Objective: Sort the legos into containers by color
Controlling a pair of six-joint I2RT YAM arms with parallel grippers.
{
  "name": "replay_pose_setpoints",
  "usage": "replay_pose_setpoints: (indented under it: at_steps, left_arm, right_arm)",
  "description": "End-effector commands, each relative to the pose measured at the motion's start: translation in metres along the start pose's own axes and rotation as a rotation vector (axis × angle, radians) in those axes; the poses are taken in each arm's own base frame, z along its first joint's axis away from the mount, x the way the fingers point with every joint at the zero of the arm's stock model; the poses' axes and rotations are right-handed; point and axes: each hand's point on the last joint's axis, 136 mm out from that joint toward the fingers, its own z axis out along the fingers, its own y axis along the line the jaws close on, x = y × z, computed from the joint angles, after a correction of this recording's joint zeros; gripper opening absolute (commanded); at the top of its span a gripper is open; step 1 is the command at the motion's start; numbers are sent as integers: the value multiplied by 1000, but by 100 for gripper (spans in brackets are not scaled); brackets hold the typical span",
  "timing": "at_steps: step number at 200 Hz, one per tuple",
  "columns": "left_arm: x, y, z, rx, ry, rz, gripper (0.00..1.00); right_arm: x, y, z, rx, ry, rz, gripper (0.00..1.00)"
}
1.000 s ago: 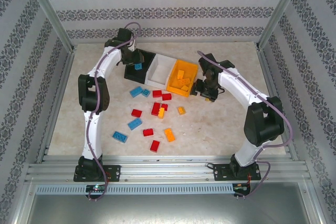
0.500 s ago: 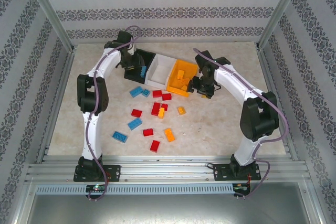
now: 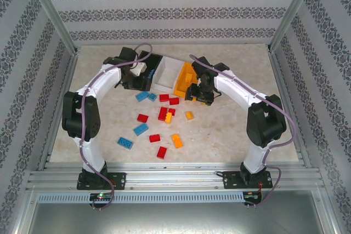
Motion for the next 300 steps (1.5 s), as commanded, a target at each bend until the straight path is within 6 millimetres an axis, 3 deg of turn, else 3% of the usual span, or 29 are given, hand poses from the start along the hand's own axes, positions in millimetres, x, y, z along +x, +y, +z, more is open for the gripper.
replay_pose_setpoints:
  at_steps: [1,68,122,192,228,269,300]
  left_arm:
    - [10,6,24,-18,51,105,66]
    - [-1,21,59,-75,81,146,66]
    - [8,36,83,-128,139,144,65]
    - [19,49,84,-193,153,135,62]
    - [21,48,81,-195,154,120,43]
    - [36,47,63,-207,148,100,17]
    - [46,31,35,-162,108,51,13]
  right_arm:
    - [9,-3,-1,9,11,15,64]
    - [22,-25,-14,45,11,31,65]
    - [15,-30,-21,54,9,29,65]
    - [13,-26,-13,43,33,31,65]
    - [10,-21,-12,36,35,21,65]
    - [14,-21,-8,35,37,22,65]
    - [15,-18,-5,34,31,14,65]
